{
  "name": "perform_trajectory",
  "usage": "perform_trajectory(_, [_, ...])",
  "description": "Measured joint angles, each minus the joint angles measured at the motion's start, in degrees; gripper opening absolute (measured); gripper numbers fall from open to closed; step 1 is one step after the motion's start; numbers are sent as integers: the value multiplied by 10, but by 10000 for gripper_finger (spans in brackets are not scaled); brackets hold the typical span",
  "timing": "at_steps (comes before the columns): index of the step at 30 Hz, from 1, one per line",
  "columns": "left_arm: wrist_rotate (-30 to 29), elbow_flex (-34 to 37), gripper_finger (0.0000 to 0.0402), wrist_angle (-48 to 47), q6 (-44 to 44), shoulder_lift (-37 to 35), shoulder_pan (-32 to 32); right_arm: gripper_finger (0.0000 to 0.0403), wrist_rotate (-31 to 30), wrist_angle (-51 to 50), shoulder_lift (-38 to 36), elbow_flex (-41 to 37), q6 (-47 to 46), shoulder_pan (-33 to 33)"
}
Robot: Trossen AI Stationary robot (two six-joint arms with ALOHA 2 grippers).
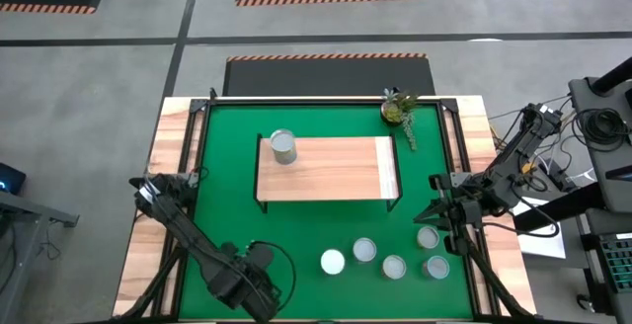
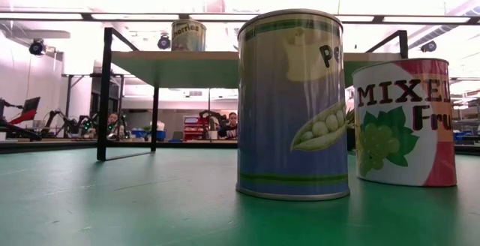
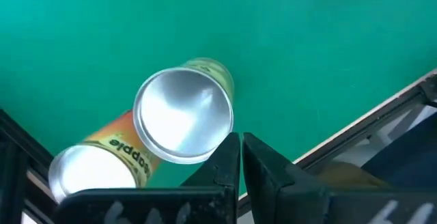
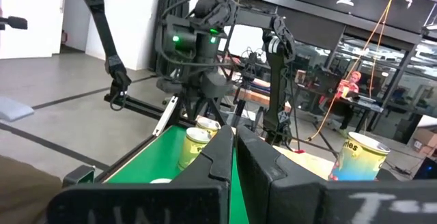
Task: Pick and place cans onto a shelf
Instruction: Put the canned pears on the shelf
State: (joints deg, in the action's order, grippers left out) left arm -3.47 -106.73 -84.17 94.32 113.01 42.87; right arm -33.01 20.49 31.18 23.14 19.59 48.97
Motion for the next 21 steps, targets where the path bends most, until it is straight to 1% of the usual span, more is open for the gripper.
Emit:
perform_trajectory(2, [-1,6,1,1,20,0,0,9,0,0,0,0,0,0])
perform_trajectory(4, [-1,13,11,0,37,0,0,9,0,0,0,0,0,0])
perform_trajectory(7, [10,26,45,-2,52,0,1,9,0,0,0,0,-1,0])
perform_trajectory(10, [14,30,101,-10,54,0,3,9,0,0,0,0,-1,0])
perform_trajectory(15, [-2,31,216,-57,78,0,3,9,0,0,0,0,-1,0])
perform_trajectory(17, [-10,31,259,-58,82,0,3,9,1,0,0,0,-1,0])
perform_trajectory(19, [-12,32,293,-57,84,0,5,9,1,-1,0,0,-4,0])
perform_trajectory(21, [-13,32,318,-51,84,0,6,9,1,-2,0,0,-5,0])
